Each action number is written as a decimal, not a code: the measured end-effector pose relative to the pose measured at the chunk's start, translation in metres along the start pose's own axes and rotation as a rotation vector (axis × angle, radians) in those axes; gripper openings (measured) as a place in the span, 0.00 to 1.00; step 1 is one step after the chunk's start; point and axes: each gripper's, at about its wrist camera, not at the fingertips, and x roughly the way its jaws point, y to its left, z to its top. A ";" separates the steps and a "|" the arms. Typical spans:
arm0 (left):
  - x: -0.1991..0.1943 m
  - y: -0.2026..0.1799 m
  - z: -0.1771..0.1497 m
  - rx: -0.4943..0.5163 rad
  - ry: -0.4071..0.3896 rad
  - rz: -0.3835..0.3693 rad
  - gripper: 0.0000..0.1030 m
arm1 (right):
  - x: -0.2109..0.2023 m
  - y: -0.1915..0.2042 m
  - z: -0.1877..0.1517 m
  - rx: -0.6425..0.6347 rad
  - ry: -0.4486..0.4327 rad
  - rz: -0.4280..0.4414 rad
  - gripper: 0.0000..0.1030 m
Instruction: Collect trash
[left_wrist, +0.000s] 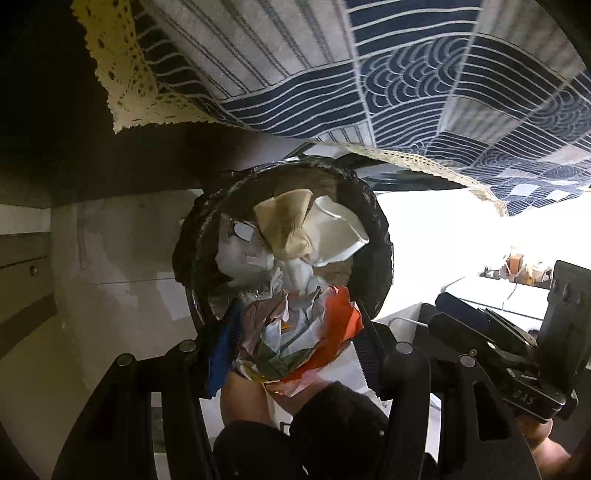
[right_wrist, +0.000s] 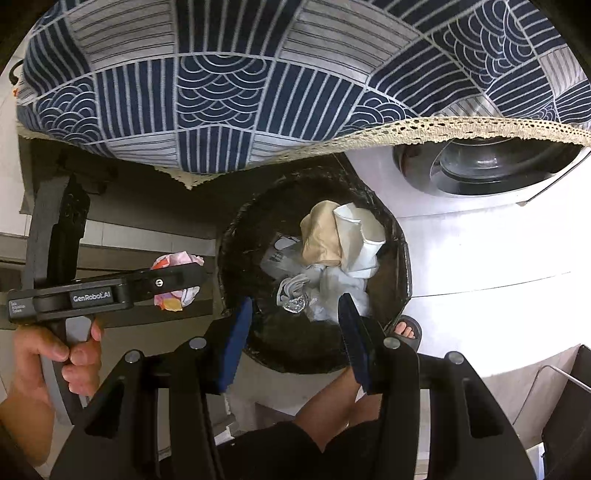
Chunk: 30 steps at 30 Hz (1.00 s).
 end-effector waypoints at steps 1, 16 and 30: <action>0.002 0.001 0.001 -0.004 -0.001 -0.002 0.56 | 0.000 -0.001 0.001 0.001 -0.003 -0.001 0.48; -0.004 -0.013 0.002 -0.011 -0.005 0.012 0.80 | -0.043 0.008 -0.010 -0.001 -0.042 -0.049 0.63; -0.066 -0.042 -0.022 -0.028 -0.091 0.034 0.80 | -0.115 0.032 -0.013 -0.092 -0.107 -0.006 0.69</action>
